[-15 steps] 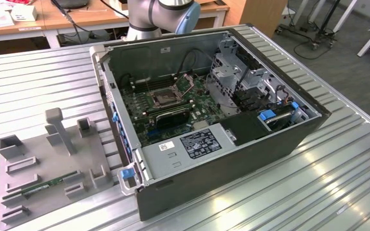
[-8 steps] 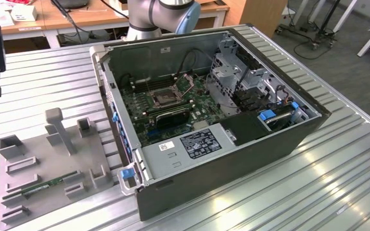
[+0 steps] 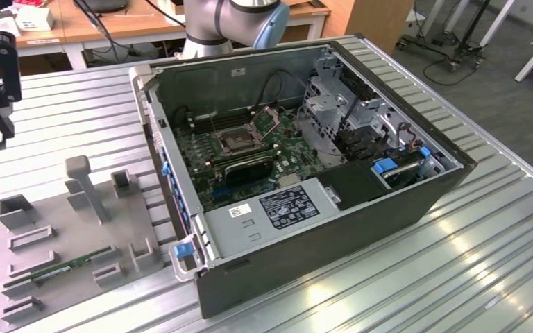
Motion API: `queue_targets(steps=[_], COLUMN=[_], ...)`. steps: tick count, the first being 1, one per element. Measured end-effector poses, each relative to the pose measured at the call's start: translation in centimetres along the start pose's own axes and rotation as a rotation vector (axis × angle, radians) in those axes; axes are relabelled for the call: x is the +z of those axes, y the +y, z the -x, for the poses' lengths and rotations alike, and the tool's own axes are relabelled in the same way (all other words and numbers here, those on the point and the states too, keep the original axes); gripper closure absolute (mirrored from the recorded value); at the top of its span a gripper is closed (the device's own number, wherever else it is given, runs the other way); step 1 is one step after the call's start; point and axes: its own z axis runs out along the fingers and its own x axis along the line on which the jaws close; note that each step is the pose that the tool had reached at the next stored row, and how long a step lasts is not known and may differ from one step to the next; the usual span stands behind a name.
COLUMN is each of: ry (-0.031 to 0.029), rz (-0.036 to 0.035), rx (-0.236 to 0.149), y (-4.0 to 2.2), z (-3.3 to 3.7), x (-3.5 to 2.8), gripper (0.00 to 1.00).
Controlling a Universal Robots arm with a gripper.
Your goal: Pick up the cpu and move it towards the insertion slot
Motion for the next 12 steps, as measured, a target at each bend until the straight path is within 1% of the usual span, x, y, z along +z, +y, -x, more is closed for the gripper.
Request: queue_targets(steps=[8,12], ry=[0.0,0.0], rz=[0.0,0.0001], rx=[0.0,0.0], y=[0.0,-0.01], z=[0.84,1.46], x=[0.0,0.0], gripper=[0.46,0.46])
